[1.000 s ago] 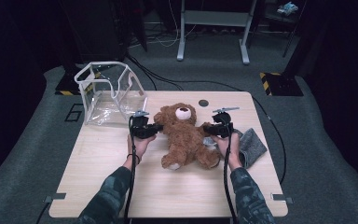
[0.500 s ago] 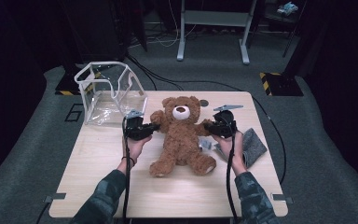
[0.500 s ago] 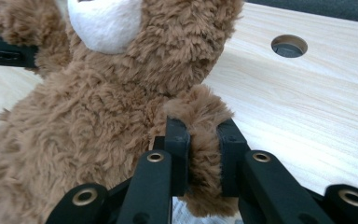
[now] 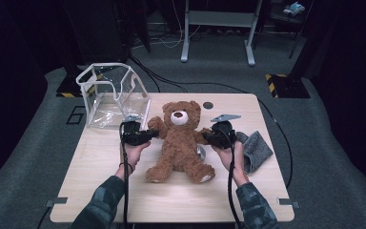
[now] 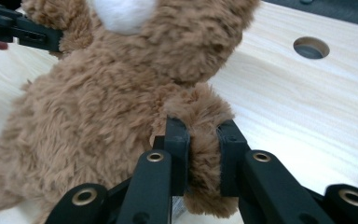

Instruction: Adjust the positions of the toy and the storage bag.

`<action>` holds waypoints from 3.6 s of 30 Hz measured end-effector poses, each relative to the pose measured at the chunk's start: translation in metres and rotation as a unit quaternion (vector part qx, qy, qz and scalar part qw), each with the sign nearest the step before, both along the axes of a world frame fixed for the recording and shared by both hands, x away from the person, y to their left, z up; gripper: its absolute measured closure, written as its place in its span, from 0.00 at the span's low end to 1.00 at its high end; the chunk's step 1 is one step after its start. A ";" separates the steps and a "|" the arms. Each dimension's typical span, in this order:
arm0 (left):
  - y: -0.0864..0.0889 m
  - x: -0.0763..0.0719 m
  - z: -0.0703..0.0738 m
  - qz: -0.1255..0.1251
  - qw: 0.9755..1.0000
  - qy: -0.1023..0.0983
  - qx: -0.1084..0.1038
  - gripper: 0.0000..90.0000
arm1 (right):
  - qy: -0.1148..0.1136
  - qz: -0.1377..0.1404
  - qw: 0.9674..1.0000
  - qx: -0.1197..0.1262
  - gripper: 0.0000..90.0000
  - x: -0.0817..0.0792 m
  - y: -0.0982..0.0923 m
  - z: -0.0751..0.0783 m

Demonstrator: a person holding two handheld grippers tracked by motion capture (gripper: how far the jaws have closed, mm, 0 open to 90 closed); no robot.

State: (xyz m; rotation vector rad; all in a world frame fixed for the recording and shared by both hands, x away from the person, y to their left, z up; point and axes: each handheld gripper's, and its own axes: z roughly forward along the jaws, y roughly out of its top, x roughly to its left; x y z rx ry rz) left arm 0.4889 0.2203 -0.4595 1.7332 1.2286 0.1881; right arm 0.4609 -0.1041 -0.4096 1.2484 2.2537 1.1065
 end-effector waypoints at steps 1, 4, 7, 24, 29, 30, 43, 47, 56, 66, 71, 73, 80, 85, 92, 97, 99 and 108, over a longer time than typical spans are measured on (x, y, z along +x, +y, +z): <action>0.000 0.001 -0.001 0.004 1.000 0.010 0.002 0.76 | 0.000 -0.004 1.000 0.000 0.87 0.002 0.002 -0.003; -0.002 0.000 0.003 0.026 1.000 0.014 0.006 0.61 | 0.008 -0.003 1.000 -0.004 0.87 0.013 0.008 -0.012; 0.002 -0.002 0.017 0.038 0.999 0.006 0.024 0.48 | 0.012 -0.001 1.000 -0.009 0.87 0.020 0.012 -0.018; -0.085 0.037 0.037 -0.004 0.994 0.065 0.084 0.00 | 0.019 -0.005 1.000 0.011 0.86 0.017 0.005 -0.025; -0.094 0.049 0.030 0.010 0.991 0.084 0.099 0.00 | 0.024 -0.006 1.000 0.014 0.86 0.012 0.007 -0.028; -0.095 0.051 0.029 0.014 0.991 0.085 0.104 0.00 | 0.024 -0.006 1.000 0.014 0.86 0.012 0.007 -0.028; -0.119 0.068 0.008 0.027 0.984 0.117 0.132 0.00 | 0.026 0.001 0.999 0.020 0.86 0.011 0.007 -0.034; -0.118 0.073 0.000 0.032 0.981 0.133 0.136 0.00 | 0.033 0.002 0.999 0.022 0.86 0.012 0.006 -0.038; -0.129 0.073 -0.013 0.022 0.975 0.139 0.171 0.03 | 0.045 -0.003 0.999 0.017 0.85 0.014 0.002 -0.054; -0.126 0.065 -0.017 0.022 0.982 0.112 0.149 0.27 | 0.027 -0.040 0.999 -0.013 0.50 -0.001 -0.008 -0.043; -0.122 0.063 -0.017 0.020 0.984 0.105 0.141 0.35 | 0.010 -0.054 0.998 -0.022 0.24 -0.028 -0.034 -0.039; -0.122 0.062 -0.016 0.022 0.985 0.103 0.140 0.38 | -0.004 -0.072 0.997 -0.027 0.16 -0.051 -0.054 -0.045; -0.117 0.062 -0.015 0.016 0.987 0.095 0.132 0.44 | 0.009 -0.061 0.998 -0.010 0.00 -0.094 -0.074 -0.076; -0.117 0.059 -0.014 0.016 0.988 0.086 0.128 0.51 | 0.015 -0.017 0.999 -0.023 0.00 -0.103 -0.058 -0.100; -0.111 0.055 -0.012 0.012 0.990 0.080 0.113 0.56 | 0.018 -0.010 0.999 -0.049 0.00 -0.095 -0.050 -0.116; -0.107 0.051 -0.007 0.007 0.992 0.074 0.106 0.58 | 0.009 -0.007 0.998 -0.065 0.00 -0.092 -0.046 -0.118; -0.105 0.049 -0.004 0.004 0.992 0.070 0.102 0.58 | 0.014 -0.013 0.998 -0.064 0.00 -0.091 -0.048 -0.119; -0.101 0.039 0.011 -0.009 0.995 0.046 0.087 0.60 | 0.011 -0.009 0.998 -0.057 0.02 -0.089 -0.050 -0.120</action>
